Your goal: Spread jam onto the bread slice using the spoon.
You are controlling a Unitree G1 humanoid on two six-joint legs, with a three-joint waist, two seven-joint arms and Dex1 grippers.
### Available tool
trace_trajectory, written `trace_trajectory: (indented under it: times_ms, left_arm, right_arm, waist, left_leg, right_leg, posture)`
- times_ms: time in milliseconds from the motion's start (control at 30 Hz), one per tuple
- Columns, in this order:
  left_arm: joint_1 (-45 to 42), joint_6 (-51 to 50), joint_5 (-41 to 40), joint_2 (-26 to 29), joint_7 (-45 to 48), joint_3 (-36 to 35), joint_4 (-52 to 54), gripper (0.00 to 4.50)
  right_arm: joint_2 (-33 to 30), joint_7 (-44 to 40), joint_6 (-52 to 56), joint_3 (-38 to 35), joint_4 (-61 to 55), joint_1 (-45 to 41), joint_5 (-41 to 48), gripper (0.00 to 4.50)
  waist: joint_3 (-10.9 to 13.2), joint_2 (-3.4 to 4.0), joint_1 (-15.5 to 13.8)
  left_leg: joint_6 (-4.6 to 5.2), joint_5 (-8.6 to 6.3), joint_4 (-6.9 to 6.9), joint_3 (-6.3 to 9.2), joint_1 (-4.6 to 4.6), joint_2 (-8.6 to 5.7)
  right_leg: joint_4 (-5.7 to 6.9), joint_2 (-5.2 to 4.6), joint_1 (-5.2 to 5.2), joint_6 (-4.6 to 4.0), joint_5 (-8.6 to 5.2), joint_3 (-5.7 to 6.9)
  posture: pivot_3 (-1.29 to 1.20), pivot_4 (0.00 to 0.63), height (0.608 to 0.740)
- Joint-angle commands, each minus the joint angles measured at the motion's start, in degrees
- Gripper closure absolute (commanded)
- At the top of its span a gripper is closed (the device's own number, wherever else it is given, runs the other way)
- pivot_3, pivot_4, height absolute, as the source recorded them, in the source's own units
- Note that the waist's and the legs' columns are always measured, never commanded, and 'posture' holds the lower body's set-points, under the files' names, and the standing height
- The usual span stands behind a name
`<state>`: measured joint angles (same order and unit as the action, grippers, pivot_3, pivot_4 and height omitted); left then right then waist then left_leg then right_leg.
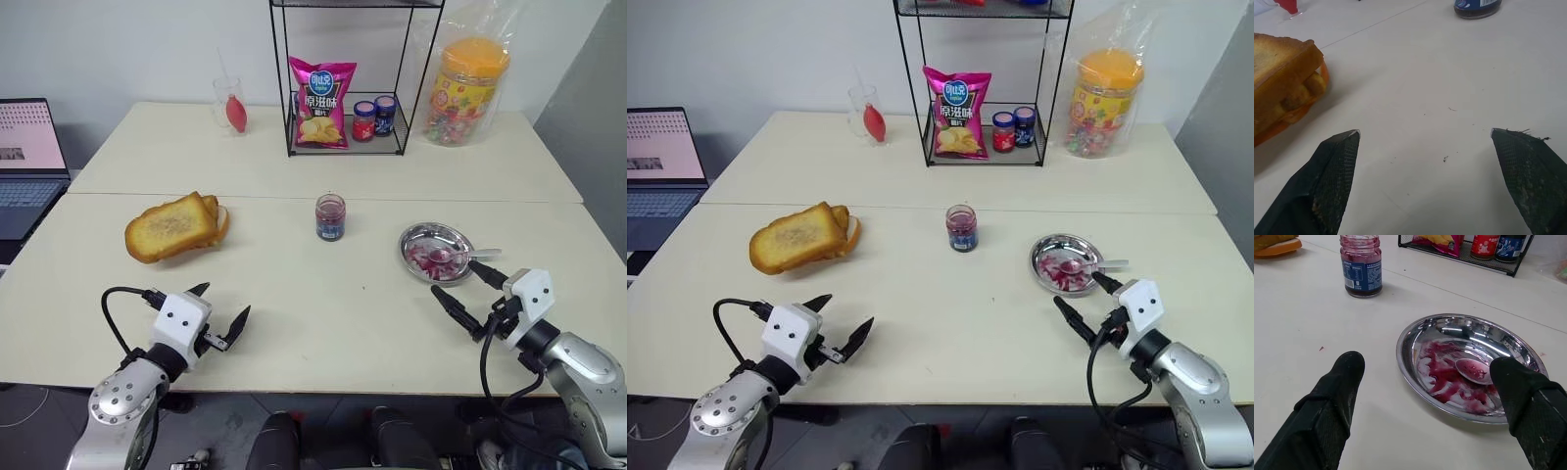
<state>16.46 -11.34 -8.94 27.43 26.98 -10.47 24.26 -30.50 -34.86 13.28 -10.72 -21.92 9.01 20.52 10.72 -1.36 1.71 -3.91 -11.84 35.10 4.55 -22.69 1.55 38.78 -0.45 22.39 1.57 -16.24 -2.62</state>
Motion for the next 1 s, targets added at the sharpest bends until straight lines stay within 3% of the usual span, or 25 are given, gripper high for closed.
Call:
trace_trajectory:
  times_ms: [33,333,467,667,1000]
  left_arm:
    - [-0.1,1.7,-0.1,0.2,0.3,-0.2,1.7,0.00]
    - [-0.3,3.2,1.4,0.7,0.7,0.1,2.0,0.00]
    - [-0.7,8.5,2.6,1.1,2.0,0.8,1.4,0.00]
    - [-0.6,13.5,2.5,-2.1,0.1,1.0,0.0,0.00]
    - [-6.7,2.1,-3.4,-9.3,-12.6,-8.8,-0.8,0.00]
  right_arm:
    - [0.3,0.2,-1.3,-0.6,-0.6,-0.5,-0.1,0.04]
    - [1.2,0.3,-1.7,0.5,-0.6,-0.6,-1.0,0.04]
    - [1.6,0.3,-1.5,0.7,-0.9,-0.8,-1.2,0.04]
    - [1.7,-0.1,-1.5,1.6,-1.0,-1.6,-1.6,0.04]
    - [1.2,-1.0,-2.3,4.8,-1.4,-4.6,-3.2,0.04]
  waist:
    - [0.0,0.00,0.0]
    - [0.0,0.00,0.0]
    - [0.0,0.00,0.0]
    - [0.0,0.00,0.0]
    - [0.0,0.00,0.0]
  left_leg:
    - [0.00,0.00,0.00,0.00,0.00,0.00]
    - [0.00,0.00,0.00,0.00,0.00,0.00]
    - [0.00,0.00,0.00,0.00,0.00,0.00]
    - [0.00,0.00,0.00,-0.02,0.00,0.00]
    - [0.00,0.00,0.00,0.00,0.00,0.00]
  right_leg:
    - [0.00,0.00,0.00,0.00,0.00,0.00]
    - [0.00,0.00,0.00,0.00,0.00,0.00]
    - [0.00,0.00,0.00,0.00,0.00,-0.01]
    - [-0.01,0.00,0.00,0.00,0.00,-0.03]
    - [0.01,0.02,-0.01,0.05,0.03,0.01]
  posture:
    - [0.00,0.150,0.740]
    - [0.00,0.150,0.740]
    - [0.00,0.150,0.740]
    - [0.00,0.150,0.740]
    - [0.00,0.150,0.740]
